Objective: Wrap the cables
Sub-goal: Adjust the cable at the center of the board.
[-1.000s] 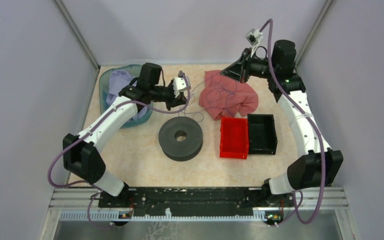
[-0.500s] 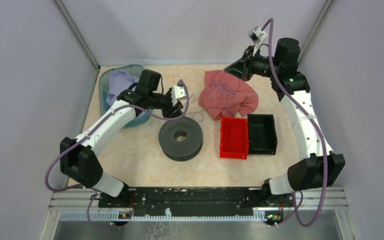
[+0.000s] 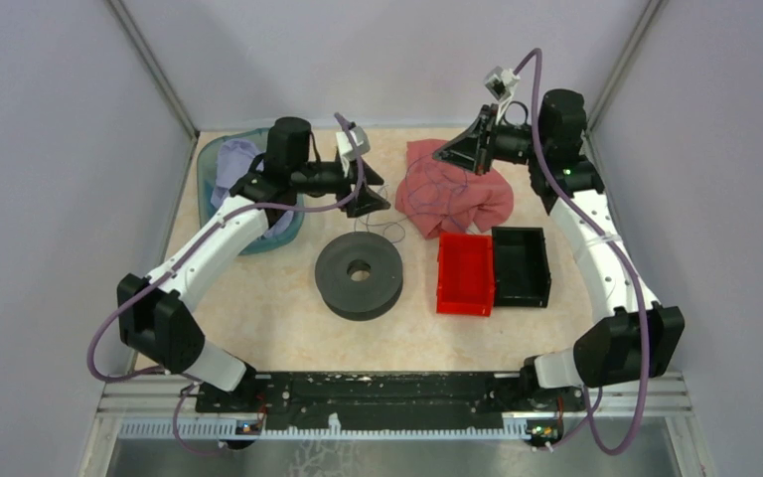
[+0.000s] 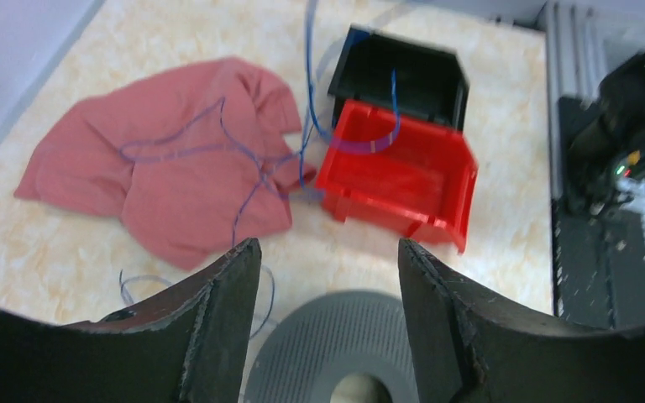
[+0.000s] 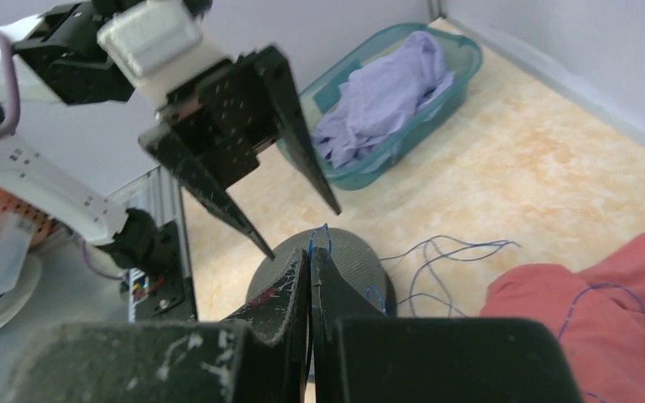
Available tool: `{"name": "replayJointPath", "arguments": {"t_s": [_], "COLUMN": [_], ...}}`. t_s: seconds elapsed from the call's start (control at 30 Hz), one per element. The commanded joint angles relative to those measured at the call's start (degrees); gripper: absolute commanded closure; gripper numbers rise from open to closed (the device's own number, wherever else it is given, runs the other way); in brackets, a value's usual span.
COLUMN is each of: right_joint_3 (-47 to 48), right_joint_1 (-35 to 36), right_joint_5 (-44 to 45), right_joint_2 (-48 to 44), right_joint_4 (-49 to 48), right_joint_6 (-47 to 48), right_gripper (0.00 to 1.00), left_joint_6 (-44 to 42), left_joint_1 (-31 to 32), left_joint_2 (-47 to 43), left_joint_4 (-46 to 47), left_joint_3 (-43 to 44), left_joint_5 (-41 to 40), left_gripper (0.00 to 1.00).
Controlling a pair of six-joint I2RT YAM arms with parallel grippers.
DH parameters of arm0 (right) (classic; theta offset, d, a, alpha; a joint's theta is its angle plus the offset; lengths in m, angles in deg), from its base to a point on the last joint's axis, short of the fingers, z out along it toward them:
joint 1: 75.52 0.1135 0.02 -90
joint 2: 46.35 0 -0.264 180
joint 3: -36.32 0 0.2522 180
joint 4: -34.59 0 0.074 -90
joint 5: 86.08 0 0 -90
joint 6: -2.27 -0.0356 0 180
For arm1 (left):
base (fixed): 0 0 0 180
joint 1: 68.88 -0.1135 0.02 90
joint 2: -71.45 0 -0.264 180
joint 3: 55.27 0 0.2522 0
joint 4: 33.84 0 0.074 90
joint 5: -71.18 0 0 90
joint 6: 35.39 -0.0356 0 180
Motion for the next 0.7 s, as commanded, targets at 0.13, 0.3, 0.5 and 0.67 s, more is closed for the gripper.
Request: {"name": "replayJointPath", "arguments": {"t_s": [0.13, 0.3, 0.5, 0.67], "right_joint_3": [-3.44, -4.2, -5.22, -6.27], "right_joint_1": [1.44, 1.77, 1.84, 1.88], "right_joint_5": [-6.97, -7.51, -7.23, -5.35], "right_joint_2": [-1.23, -1.2, -1.22, -1.53], "right_joint_4": [-15.16, -17.57, -19.02, -16.57], "right_joint_6": [-10.38, -12.17, -13.0, -10.27], "right_gripper": [1.0, 1.0, 1.0, 1.0], "left_joint_6": [27.78, 31.15, 37.1, 37.04], "left_joint_1": [-0.29, -0.07, 0.81, 0.74], "left_joint_2": [4.37, 6.45, 8.17, 8.33], "left_joint_4": [23.73, 25.99, 32.39, 33.5], "left_joint_3": [1.29, 1.42, -0.04, -0.5], "left_joint_5": [11.62, 12.67, 15.52, 16.08], "left_gripper": [0.36, 0.43, 0.66, 0.98]}}
